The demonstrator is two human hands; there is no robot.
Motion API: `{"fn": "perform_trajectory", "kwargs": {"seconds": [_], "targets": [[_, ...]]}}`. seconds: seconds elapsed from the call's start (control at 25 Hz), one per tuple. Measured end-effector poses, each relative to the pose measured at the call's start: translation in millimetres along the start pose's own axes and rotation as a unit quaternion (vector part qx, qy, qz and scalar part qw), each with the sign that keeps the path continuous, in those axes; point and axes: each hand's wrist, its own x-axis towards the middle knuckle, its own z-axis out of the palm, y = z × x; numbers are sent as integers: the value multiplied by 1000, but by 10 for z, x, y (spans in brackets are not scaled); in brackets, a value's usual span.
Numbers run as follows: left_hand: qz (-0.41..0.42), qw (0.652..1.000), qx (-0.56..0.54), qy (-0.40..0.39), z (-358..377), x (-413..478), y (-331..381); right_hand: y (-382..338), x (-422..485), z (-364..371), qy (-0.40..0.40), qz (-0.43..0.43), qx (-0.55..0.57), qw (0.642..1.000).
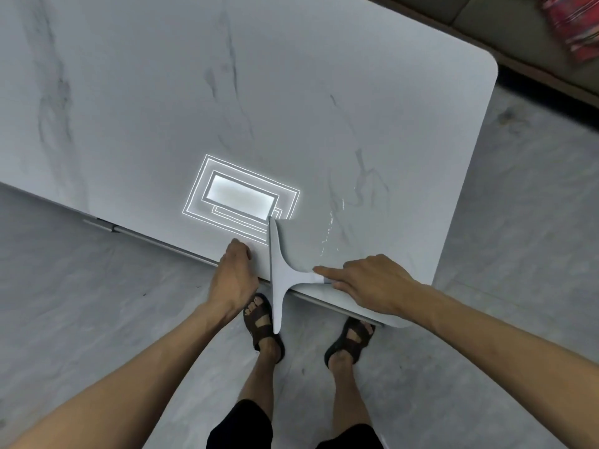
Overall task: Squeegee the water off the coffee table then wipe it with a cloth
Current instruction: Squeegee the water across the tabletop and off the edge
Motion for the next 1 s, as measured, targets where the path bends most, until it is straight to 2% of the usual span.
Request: {"fn": "perform_trajectory", "kwargs": {"seconds": [0.12, 0.28, 0.36, 0.56, 0.76, 0.88, 1.0], "targets": [[7, 1000, 8, -6, 180, -68, 156, 282, -53, 53, 5, -10, -18, 1000], [24, 996, 79, 14, 507, -171, 483, 868, -340, 74, 10, -4, -37, 999], [10, 996, 85, 2, 691, -219, 682, 1112, -509, 74, 4, 3, -40, 999], [-78, 988, 94, -92, 896, -116, 980, 1625, -891, 1, -20, 2, -57, 998], [-103, 985, 86, -108, 881, -46, 1049, 1769, -1154, -118, -27, 6, -49, 998], [-91, 994, 42, -49, 819, -88, 983, 1526, -1029, -118, -23, -41, -56, 997], [-130, 987, 1, 93, 694, -69, 781, 1128, -515, -67, -23, -101, -54, 993]]}}
